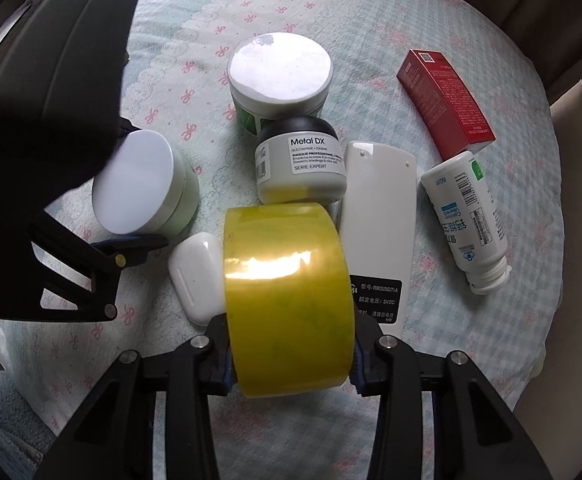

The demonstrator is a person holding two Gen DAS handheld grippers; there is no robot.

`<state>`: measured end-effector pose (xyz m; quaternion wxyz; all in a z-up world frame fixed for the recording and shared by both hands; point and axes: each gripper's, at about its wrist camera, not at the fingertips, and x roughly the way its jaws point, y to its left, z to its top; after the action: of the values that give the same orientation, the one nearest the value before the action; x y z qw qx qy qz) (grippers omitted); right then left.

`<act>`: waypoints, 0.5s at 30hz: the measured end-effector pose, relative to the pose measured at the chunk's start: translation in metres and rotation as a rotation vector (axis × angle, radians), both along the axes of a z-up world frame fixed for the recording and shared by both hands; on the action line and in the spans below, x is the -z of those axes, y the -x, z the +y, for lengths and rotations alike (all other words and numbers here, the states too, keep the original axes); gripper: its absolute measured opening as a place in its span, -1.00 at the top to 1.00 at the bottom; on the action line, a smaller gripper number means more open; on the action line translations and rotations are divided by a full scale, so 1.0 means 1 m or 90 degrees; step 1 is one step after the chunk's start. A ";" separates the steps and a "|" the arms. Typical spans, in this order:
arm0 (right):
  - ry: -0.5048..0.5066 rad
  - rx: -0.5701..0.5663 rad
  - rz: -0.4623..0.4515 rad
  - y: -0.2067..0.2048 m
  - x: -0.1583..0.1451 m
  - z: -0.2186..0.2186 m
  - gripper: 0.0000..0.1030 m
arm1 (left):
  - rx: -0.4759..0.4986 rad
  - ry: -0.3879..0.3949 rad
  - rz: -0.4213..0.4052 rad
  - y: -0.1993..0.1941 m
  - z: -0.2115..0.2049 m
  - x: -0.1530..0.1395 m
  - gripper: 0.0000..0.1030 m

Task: Organize rigid objects
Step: 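Carry the white jar and yellow tape over the cardboard box with both tools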

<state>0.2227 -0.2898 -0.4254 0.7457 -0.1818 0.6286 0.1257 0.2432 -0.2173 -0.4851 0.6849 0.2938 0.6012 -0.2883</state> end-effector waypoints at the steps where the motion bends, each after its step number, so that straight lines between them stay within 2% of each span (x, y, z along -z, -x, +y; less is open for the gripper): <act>1: -0.001 0.005 -0.001 -0.001 -0.003 -0.002 0.26 | -0.007 0.004 -0.001 0.001 0.002 -0.006 -0.34; 9: -0.040 0.085 0.008 -0.010 -0.029 -0.021 0.26 | -0.084 0.030 -0.008 -0.004 0.019 -0.054 -0.34; 15: -0.054 0.115 -0.004 0.005 -0.069 -0.017 0.26 | -0.138 0.046 -0.031 0.011 0.031 -0.097 -0.34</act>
<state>0.2175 -0.3063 -0.3563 0.7630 -0.0929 0.6342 0.0836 0.2319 -0.1864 -0.3883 0.7367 0.2094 0.6016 -0.2268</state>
